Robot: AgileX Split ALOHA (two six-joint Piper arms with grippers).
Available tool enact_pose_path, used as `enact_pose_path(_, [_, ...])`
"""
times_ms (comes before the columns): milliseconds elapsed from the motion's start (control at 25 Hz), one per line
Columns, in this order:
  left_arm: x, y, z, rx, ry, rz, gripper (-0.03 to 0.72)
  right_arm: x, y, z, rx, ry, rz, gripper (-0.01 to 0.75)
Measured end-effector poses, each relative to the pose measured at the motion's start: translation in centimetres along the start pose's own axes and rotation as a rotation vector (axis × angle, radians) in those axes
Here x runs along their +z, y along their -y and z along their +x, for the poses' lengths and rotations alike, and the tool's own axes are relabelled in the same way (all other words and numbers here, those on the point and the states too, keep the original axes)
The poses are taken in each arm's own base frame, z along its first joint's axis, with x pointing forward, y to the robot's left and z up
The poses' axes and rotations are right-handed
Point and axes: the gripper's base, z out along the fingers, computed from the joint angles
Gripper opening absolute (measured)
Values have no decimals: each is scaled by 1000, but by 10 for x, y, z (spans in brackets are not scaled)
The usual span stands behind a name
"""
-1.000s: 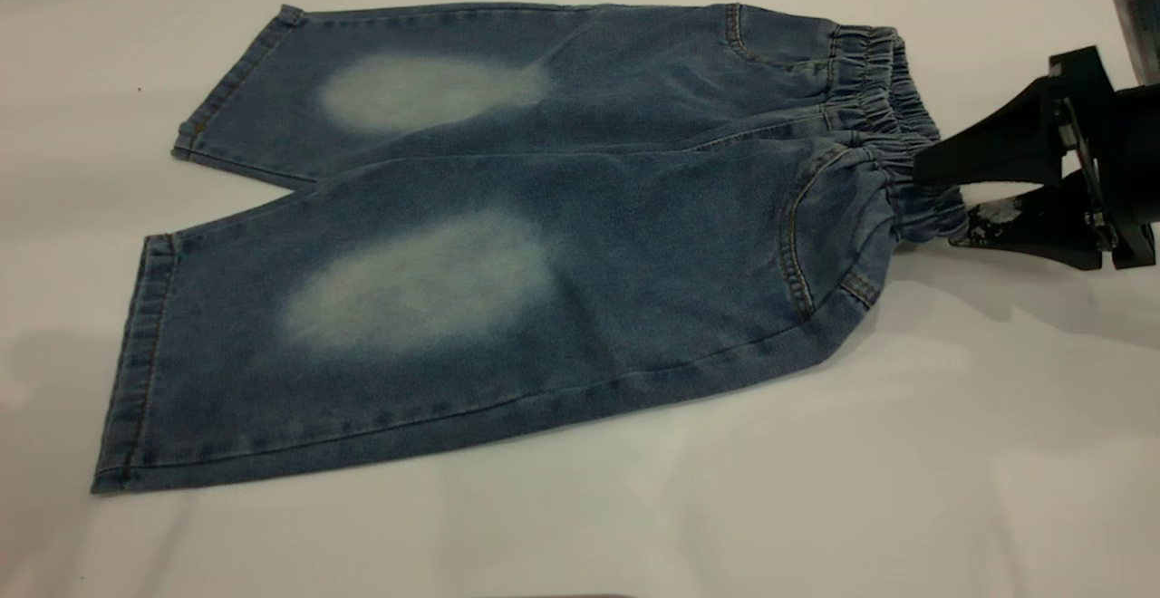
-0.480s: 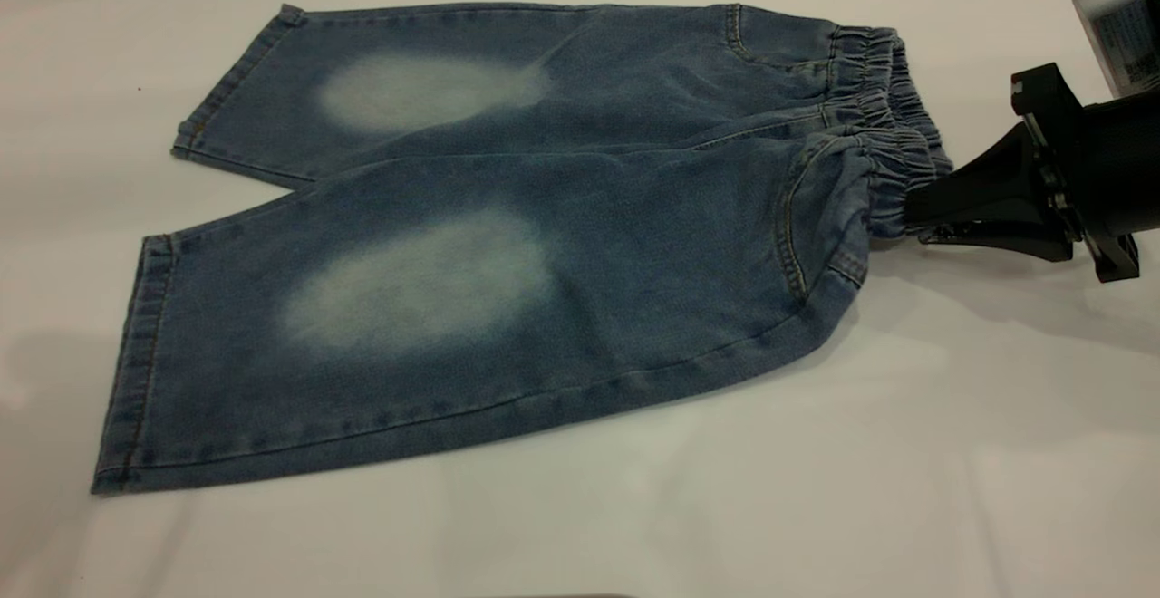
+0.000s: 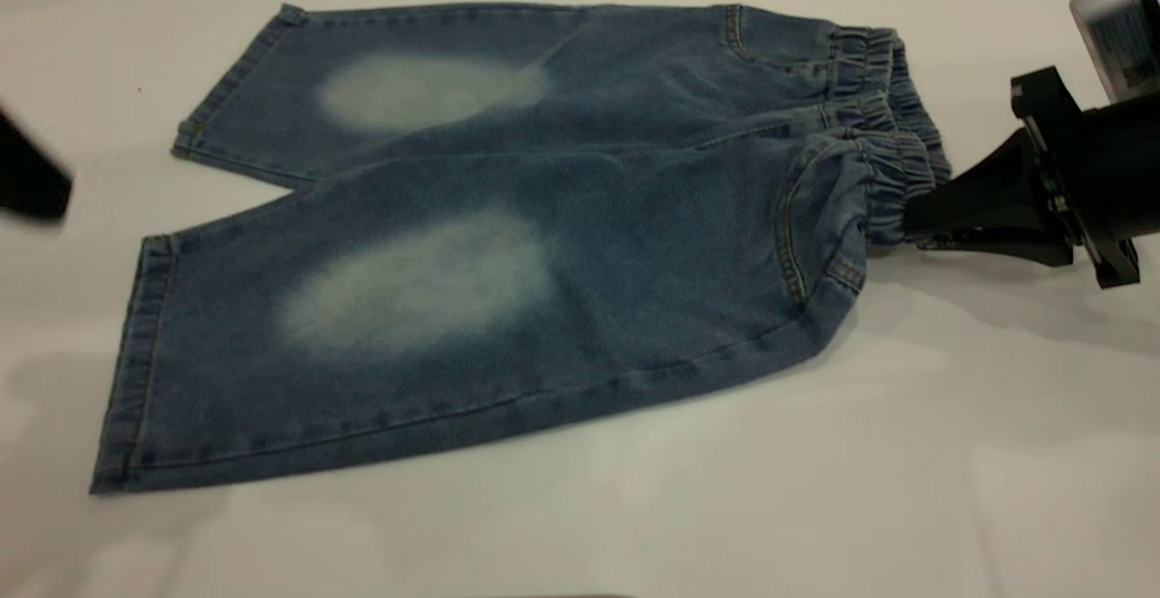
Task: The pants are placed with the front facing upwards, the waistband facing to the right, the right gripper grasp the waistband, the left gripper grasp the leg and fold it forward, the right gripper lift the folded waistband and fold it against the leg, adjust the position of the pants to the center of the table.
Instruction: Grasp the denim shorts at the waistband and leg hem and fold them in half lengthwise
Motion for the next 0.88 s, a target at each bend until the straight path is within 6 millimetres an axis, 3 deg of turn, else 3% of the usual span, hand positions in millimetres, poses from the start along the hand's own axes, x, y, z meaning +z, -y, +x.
enact_pose_path(320, [37, -20, 10, -120, -114, -121, 563, 0, 0, 0, -2, -3, -1, 29])
enact_pose_path(880, [100, -41, 23, -141, -245, -202, 562, 0, 0, 0, -3, -5, -2, 30])
